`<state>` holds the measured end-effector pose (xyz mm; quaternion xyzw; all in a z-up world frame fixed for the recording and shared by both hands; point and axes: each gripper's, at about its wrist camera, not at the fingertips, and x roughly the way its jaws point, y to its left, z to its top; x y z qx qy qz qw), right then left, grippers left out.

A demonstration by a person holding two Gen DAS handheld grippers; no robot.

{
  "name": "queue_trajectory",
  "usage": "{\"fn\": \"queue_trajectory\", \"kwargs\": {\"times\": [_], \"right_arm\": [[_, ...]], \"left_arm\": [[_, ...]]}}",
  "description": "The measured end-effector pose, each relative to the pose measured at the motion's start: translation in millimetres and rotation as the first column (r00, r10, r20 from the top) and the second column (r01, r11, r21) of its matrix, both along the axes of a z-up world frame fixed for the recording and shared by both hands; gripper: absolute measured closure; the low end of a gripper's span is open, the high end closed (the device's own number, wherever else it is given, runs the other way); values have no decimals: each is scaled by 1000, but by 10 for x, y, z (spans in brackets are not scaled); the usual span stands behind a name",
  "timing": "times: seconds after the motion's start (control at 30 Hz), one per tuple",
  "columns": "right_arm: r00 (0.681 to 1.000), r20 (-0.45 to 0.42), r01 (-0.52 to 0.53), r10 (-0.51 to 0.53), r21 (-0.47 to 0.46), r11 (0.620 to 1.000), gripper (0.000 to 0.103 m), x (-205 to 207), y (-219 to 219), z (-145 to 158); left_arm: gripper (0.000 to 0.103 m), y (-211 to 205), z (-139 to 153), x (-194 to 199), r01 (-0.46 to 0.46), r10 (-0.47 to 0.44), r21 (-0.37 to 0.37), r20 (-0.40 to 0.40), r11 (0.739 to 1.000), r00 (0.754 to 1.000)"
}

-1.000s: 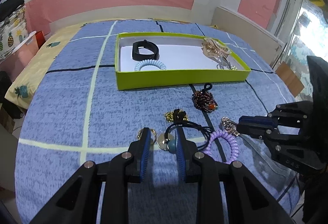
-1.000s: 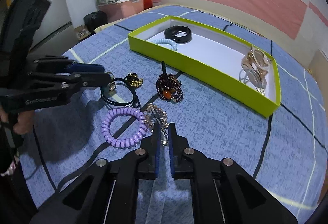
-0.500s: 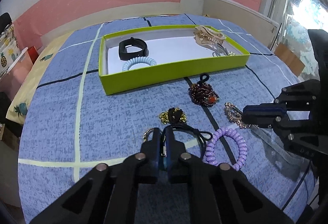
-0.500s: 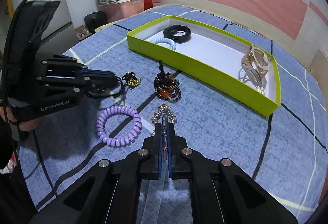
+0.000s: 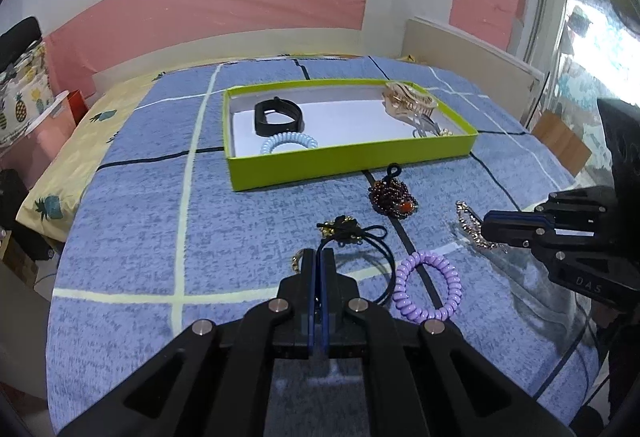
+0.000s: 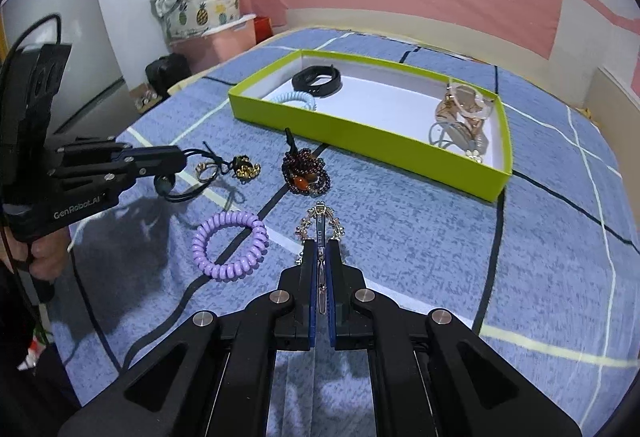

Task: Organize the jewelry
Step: 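Carry the hair tie and gold chain into the green box and release both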

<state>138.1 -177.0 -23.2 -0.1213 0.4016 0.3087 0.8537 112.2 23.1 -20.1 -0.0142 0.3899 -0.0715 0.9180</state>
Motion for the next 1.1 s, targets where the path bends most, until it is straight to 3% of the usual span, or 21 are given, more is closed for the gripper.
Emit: {"fn": "queue_trajectory", "kwargs": {"times": [0.57,1.1], "right_arm": [[990,73,111,-118,104,988,100,40,-83,353],[983,107,140,-149,87,986,100,761,125,502]], "left_arm": [[101,101,301,18,-53,56,-47,61,997,997],[101,146,421,816,-67,67,8,54,998,996]]}}
